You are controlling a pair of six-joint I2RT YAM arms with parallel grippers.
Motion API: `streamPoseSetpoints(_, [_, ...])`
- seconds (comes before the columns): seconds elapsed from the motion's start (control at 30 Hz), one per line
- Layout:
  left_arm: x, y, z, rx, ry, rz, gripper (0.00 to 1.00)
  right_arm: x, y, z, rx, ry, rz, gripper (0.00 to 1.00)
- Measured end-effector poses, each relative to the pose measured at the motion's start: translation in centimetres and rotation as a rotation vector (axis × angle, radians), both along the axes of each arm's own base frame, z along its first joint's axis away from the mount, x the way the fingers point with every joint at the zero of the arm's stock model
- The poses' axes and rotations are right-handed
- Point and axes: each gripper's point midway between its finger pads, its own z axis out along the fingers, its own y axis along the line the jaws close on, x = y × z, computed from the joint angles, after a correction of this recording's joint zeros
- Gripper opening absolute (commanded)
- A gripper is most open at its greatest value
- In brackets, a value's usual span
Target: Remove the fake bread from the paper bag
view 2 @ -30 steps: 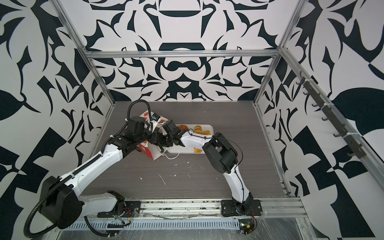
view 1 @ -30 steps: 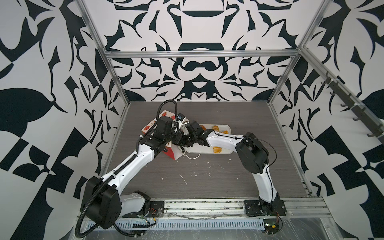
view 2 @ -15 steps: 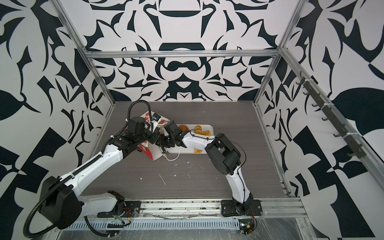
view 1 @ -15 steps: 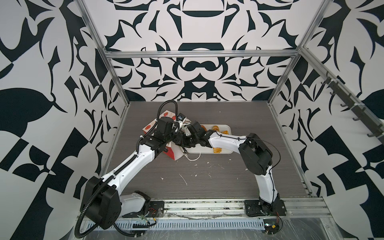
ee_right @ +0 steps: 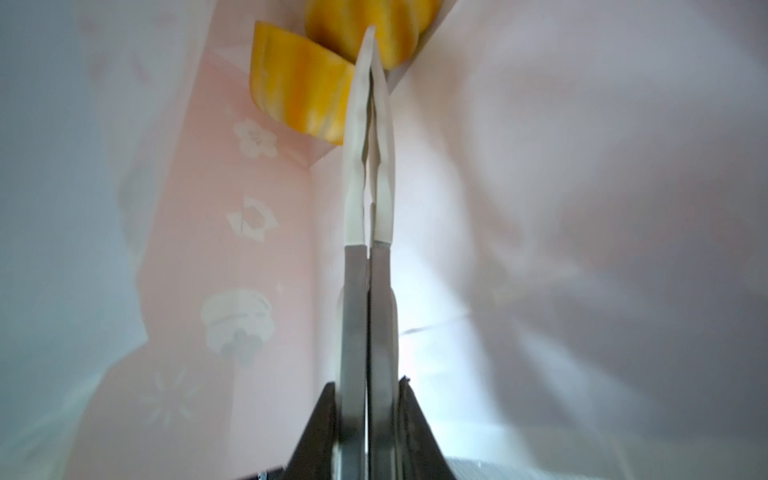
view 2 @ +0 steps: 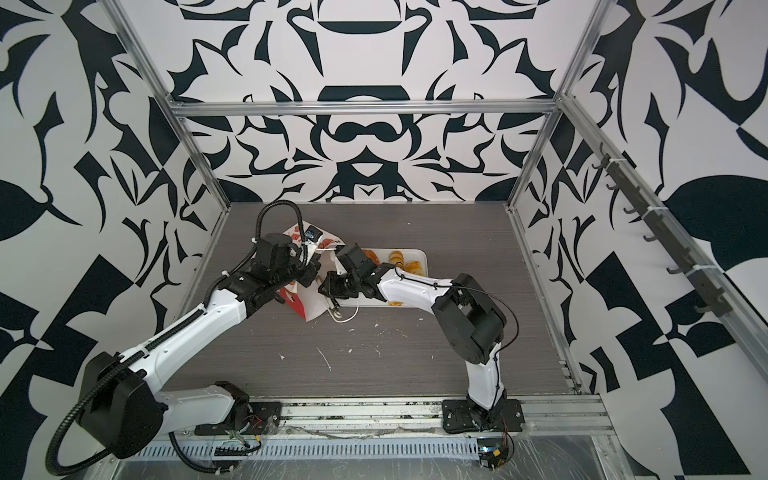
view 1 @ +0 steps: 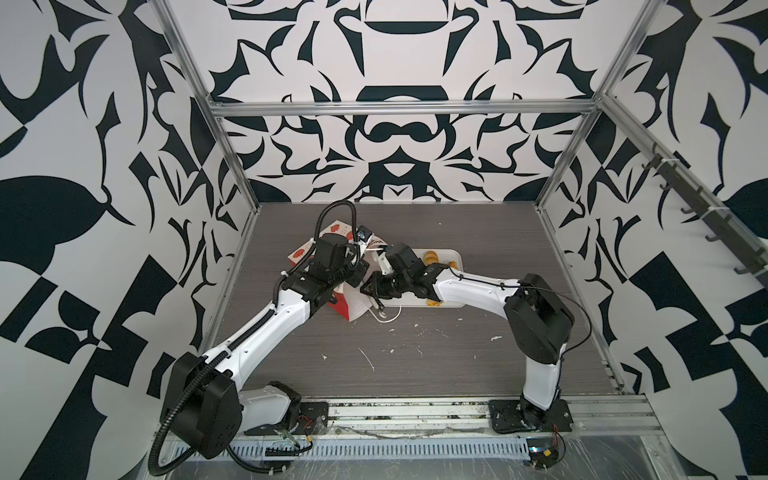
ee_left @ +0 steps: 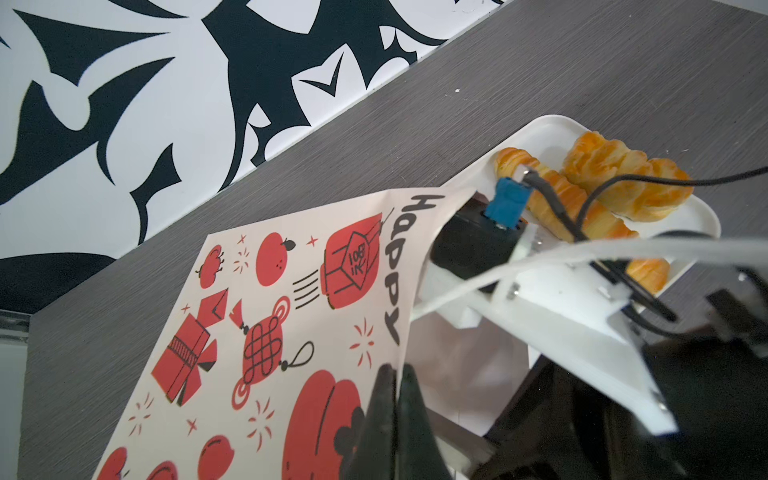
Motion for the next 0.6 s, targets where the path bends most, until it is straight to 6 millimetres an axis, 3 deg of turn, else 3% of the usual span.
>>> streamPoseSetpoints(0.1, [0.0, 0.0, 0.0, 0.000, 0.000, 0.000, 0.00, -0.6, -0.6, 0.2, -0.018, -0.008, 0.011, 0.23])
streamPoseSetpoints(0.27, [0.0, 0.0, 0.0, -0.001, 0.001, -0.001, 0.00, -0.5, -0.7, -0.1, -0.086, -0.080, 0.042, 0.42])
streamPoseSetpoints(0.6, [0.0, 0.1, 0.0, -0.009, 0.007, 0.006, 0.00, 1.7, 1.1, -0.4, -0.173, -0.223, 0.082, 0.48])
